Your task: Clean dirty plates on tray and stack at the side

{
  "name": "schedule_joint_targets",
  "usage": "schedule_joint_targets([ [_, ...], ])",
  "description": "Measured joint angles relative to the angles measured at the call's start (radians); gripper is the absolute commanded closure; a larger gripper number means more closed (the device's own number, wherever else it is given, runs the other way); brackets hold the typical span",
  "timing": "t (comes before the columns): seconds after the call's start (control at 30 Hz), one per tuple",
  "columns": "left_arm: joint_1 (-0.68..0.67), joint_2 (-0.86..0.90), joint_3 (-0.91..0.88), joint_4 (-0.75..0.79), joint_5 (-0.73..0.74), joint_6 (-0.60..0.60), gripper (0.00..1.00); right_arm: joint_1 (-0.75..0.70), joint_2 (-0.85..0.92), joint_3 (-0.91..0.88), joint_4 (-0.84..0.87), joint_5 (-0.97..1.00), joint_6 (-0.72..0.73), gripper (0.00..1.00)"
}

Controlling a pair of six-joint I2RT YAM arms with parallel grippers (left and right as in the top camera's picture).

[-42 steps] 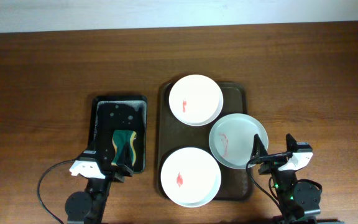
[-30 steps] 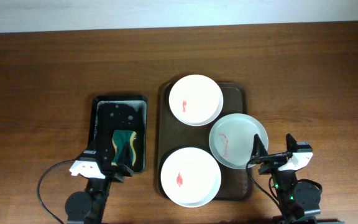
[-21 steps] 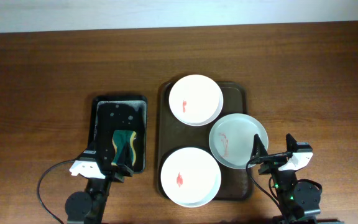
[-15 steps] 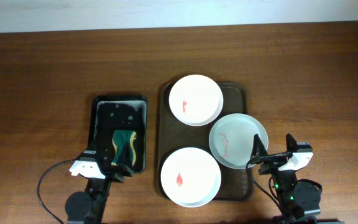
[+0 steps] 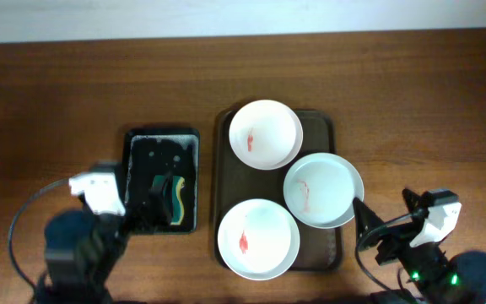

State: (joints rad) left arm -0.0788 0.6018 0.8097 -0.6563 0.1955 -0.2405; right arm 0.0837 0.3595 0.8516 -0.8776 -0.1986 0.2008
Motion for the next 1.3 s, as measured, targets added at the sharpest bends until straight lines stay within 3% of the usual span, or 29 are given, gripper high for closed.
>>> schedule_joint_targets([
  [0.1, -0.001, 0.331, 0.343, -0.312, -0.013, 0.001, 0.01, 0.000, 0.299, 0.299, -0.211, -0.028, 0.000, 0.01],
  [0.27, -0.001, 0.547, 0.448, -0.477, 0.015, 0.002, 0.00, 0.000, 0.501, 0.366, -0.265, -0.118, 0.001, 0.01],
  [0.33, -0.001, 0.623, 0.449, -0.557, -0.010, 0.002, 0.14, 0.000, 0.571, 0.367, -0.352, -0.152, 0.002, 0.01],
  [0.43, -0.002, 0.740, 0.394, -0.526, -0.061, 0.005, 0.36, 0.028, 0.646, 0.369, -0.441, -0.212, -0.028, 0.01],
  [0.47, -0.005, 0.771, 0.353, -0.464, -0.069, 0.000, 0.42, 0.050, 0.645, 0.369, -0.443, -0.218, -0.031, 0.01],
  [0.5, -0.008, 0.809, 0.314, -0.417, -0.076, -0.011, 0.55, 0.077, 0.642, 0.369, -0.447, -0.222, -0.033, 0.01],
  [0.53, -0.014, 0.860, 0.259, -0.348, -0.078, -0.013, 0.78, 0.117, 0.640, 0.369, -0.447, -0.230, -0.037, 0.01],
  [0.57, -0.032, 0.989, 0.149, -0.240, -0.072, -0.025, 0.85, 0.168, 0.638, 0.369, -0.446, -0.241, -0.042, 0.01],
  [0.63, -0.042, 1.041, 0.120, -0.172, -0.075, -0.036, 0.91, 0.200, 0.639, 0.369, -0.444, -0.239, -0.039, 0.01],
  [0.67, -0.046, 1.077, 0.126, -0.135, -0.071, -0.034, 1.00, 0.218, 0.640, 0.369, -0.443, -0.238, -0.039, 0.00],
  [0.8, -0.048, 1.117, 0.150, -0.142, -0.068, -0.036, 1.00, 0.219, 0.642, 0.369, -0.443, -0.237, -0.016, 0.04],
  [0.83, -0.048, 1.128, 0.172, -0.178, -0.069, -0.036, 0.90, 0.219, 0.646, 0.369, -0.445, -0.237, -0.013, 0.04],
  [0.87, -0.048, 1.135, 0.196, -0.217, -0.071, -0.036, 0.64, 0.219, 0.652, 0.369, -0.444, -0.237, -0.012, 0.04],
  [0.9, -0.048, 1.141, 0.232, -0.268, -0.076, -0.032, 0.45, 0.219, 0.661, 0.369, -0.444, -0.237, -0.011, 0.05],
  [0.93, -0.049, 1.141, 0.270, -0.322, -0.080, -0.036, 0.40, 0.219, 0.673, 0.369, -0.444, -0.237, -0.009, 0.05],
  [0.97, -0.049, 1.136, 0.295, -0.334, -0.081, -0.035, 0.41, 0.219, 0.682, 0.369, -0.443, -0.237, -0.009, 0.05],
  [1.0, -0.049, 1.128, 0.316, -0.336, -0.084, -0.032, 0.53, 0.219, 0.692, 0.369, -0.444, -0.237, -0.005, 0.05],
  [1.03, -0.049, 1.128, 0.316, -0.332, -0.103, -0.032, 0.57, 0.219, 0.692, 0.369, -0.444, -0.237, -0.003, 0.05],
  [1.13, -0.049, 1.122, 0.259, -0.197, -0.134, -0.036, 0.62, 0.219, 0.692, 0.369, -0.451, -0.237, -0.002, 0.05],
  [1.17, -0.049, 1.121, 0.211, -0.145, -0.137, -0.046, 0.87, 0.219, 0.692, 0.369, -0.455, -0.237, 0.000, 0.05],
  [1.2, -0.050, 1.117, 0.180, -0.101, -0.137, -0.051, 1.00, 0.219, 0.692, 0.369, -0.455, -0.237, 0.001, 0.05],
  [1.27, -0.050, 1.097, 0.121, -0.027, -0.135, -0.059, 1.00, 0.219, 0.690, 0.338, -0.451, -0.237, 0.002, 0.10],
  [1.3, -0.051, 1.092, 0.112, -0.019, -0.136, -0.060, 1.00, 0.219, 0.692, 0.303, -0.440, -0.237, 0.005, 0.22],
])
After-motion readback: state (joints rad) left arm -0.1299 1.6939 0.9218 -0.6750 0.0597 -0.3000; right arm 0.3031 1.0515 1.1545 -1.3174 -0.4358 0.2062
